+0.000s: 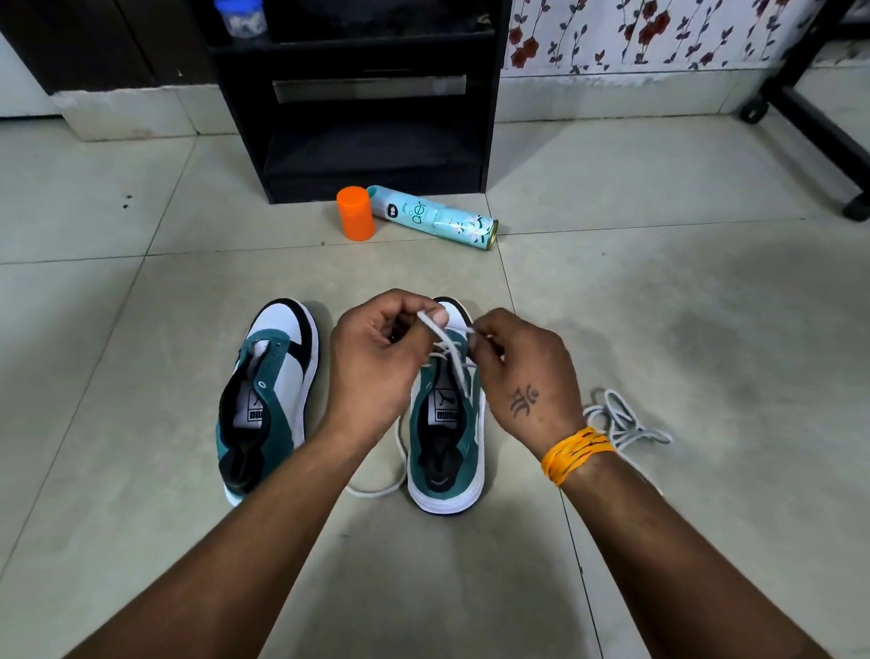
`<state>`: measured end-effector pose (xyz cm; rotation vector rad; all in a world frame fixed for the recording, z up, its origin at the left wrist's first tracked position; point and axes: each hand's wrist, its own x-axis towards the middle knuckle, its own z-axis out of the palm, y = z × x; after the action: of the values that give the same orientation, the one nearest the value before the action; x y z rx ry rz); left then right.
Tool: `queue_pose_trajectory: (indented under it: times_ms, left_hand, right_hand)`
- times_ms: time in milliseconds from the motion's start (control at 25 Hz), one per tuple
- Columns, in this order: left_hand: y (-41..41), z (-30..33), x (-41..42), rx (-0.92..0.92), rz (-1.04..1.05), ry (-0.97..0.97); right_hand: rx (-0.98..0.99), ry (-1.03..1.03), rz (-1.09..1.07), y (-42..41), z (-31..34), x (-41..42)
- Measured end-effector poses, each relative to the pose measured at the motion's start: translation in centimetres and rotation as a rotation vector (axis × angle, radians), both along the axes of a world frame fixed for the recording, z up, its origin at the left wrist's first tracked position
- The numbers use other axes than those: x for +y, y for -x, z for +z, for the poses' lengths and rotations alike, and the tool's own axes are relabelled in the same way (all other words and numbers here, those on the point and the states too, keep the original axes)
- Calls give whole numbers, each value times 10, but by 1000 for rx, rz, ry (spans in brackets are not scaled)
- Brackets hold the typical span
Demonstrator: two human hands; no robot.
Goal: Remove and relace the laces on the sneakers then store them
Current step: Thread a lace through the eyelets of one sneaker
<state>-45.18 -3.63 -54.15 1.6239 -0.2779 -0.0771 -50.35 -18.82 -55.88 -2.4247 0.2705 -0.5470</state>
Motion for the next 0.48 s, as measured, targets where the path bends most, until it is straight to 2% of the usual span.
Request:
queue_pose_trajectory:
  times_ms: [120,360,480]
  left_hand:
    - [-1,2,5,-30,-1,-10]
    - [4,4,3,2,-18,-46]
    - [0,5,5,-14,0,-41]
  right_hand:
    - [110,19,-122,7,-11,-10]
    - [-48,-32,111,4,10,16]
    - [-8,-18,-24,5,-4,5]
